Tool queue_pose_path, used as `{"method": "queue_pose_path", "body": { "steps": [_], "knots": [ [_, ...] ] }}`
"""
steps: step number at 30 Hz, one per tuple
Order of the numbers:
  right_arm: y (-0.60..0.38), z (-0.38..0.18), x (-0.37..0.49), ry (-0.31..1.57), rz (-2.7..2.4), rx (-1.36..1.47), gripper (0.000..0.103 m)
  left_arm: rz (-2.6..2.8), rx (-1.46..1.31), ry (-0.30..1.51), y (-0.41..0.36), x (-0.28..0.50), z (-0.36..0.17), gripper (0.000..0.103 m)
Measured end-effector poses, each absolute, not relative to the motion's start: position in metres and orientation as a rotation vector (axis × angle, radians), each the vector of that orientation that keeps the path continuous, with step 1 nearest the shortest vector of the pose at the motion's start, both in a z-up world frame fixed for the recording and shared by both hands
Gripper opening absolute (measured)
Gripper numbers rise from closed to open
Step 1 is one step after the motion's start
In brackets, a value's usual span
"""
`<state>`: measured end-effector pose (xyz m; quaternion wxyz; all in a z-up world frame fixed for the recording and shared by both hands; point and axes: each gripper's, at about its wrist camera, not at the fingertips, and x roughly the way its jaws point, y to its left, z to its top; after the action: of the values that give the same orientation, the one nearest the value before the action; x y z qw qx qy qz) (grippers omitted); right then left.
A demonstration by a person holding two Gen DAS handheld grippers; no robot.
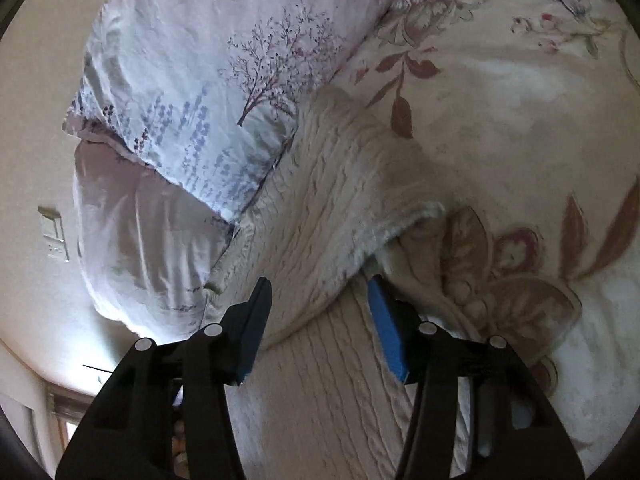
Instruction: Fold small clothes
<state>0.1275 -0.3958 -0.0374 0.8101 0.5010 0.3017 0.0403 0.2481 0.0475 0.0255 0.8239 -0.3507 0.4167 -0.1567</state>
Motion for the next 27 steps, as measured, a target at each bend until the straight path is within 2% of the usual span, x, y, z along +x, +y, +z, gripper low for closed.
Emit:
{"method": "queue_pose_path", "body": {
  "steps": [3, 8, 11, 12, 13, 25, 26, 27],
  "knots": [
    [-0.404, -0.038, 0.130, 0.589, 0.046, 1.085, 0.052, -0.300, -0.732, 0.851, 0.065, 0.247, 0.034, 0.000],
    [-0.406, -0.040, 0.129, 0.567, 0.029, 1.092, 0.052, -0.428, -0.761, 0.963, 0.059, 0.237, 0.020, 0.000],
    [-0.405, -0.038, 0.130, 0.570, 0.027, 1.081, 0.052, -0.448, -0.778, 1.039, 0.046, 0.231, 0.009, 0.009],
    [-0.405, -0.038, 0.130, 0.571, 0.026, 1.081, 0.052, -0.447, -0.784, 1.051, 0.042, 0.230, 0.006, 0.017],
    [-0.405, -0.038, 0.130, 0.572, 0.025, 1.080, 0.052, -0.442, -0.791, 1.060, 0.038, 0.230, 0.003, 0.021],
    [-0.411, -0.039, 0.123, 0.558, 0.023, 1.089, 0.052, -0.312, -0.865, 1.044, 0.022, 0.243, -0.007, 0.024],
    [-0.411, -0.039, 0.123, 0.558, 0.026, 1.089, 0.052, -0.312, -0.863, 1.049, 0.023, 0.240, -0.005, 0.027],
    [-0.410, -0.039, 0.123, 0.558, 0.028, 1.085, 0.052, -0.312, -0.839, 1.060, 0.021, 0.235, 0.000, 0.042]
  ]
}}
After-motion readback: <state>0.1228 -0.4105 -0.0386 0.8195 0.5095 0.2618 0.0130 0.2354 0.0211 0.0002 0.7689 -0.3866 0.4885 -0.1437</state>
